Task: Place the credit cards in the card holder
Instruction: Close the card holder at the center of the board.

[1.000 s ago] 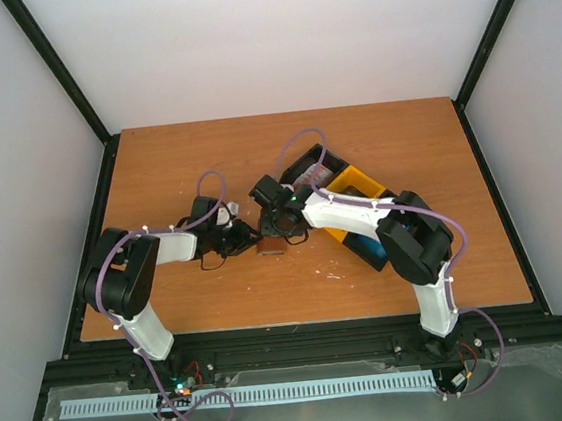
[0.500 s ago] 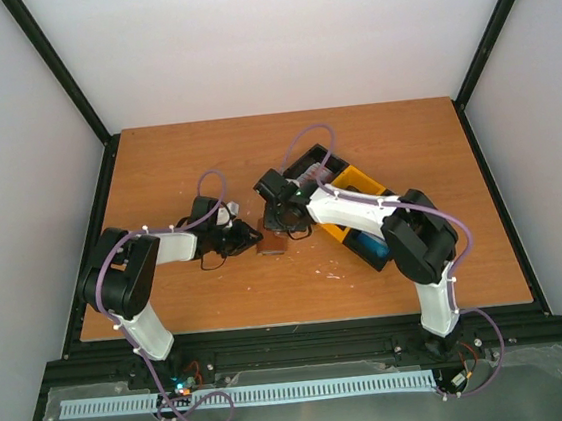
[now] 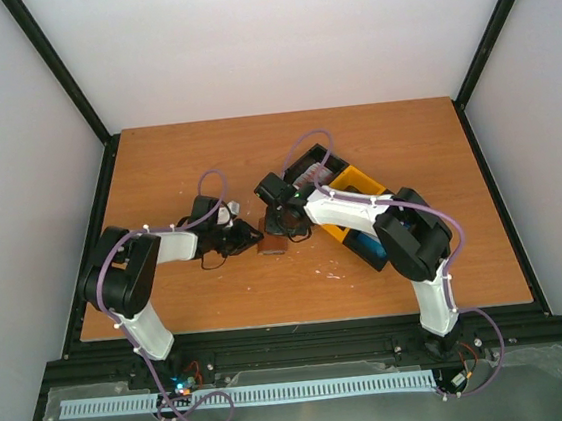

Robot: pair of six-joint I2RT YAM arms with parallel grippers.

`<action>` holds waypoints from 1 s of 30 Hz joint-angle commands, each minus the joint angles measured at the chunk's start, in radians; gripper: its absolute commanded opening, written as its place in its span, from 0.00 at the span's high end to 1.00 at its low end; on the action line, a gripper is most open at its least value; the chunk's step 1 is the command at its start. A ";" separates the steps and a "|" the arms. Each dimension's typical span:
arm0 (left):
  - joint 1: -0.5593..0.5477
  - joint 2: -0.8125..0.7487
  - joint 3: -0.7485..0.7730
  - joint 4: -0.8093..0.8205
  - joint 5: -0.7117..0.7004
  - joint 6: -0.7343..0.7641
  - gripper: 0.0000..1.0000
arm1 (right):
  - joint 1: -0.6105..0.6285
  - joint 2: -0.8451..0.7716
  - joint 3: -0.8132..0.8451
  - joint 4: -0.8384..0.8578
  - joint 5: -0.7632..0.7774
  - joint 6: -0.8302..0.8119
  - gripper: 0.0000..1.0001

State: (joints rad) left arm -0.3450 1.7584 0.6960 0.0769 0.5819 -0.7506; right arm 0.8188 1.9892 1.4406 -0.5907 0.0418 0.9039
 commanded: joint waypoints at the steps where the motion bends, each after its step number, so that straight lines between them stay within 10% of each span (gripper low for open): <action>1: -0.015 0.157 -0.098 -0.316 -0.217 0.027 0.74 | -0.003 0.022 -0.006 -0.002 -0.003 0.008 0.88; 30: -0.015 0.162 -0.098 -0.319 -0.218 0.025 0.73 | -0.007 0.023 -0.005 0.015 0.032 -0.007 0.87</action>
State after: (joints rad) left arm -0.3450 1.7607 0.6960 0.0799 0.5846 -0.7502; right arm 0.8185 2.0186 1.4406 -0.5854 0.0441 0.8986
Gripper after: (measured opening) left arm 0.264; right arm 0.129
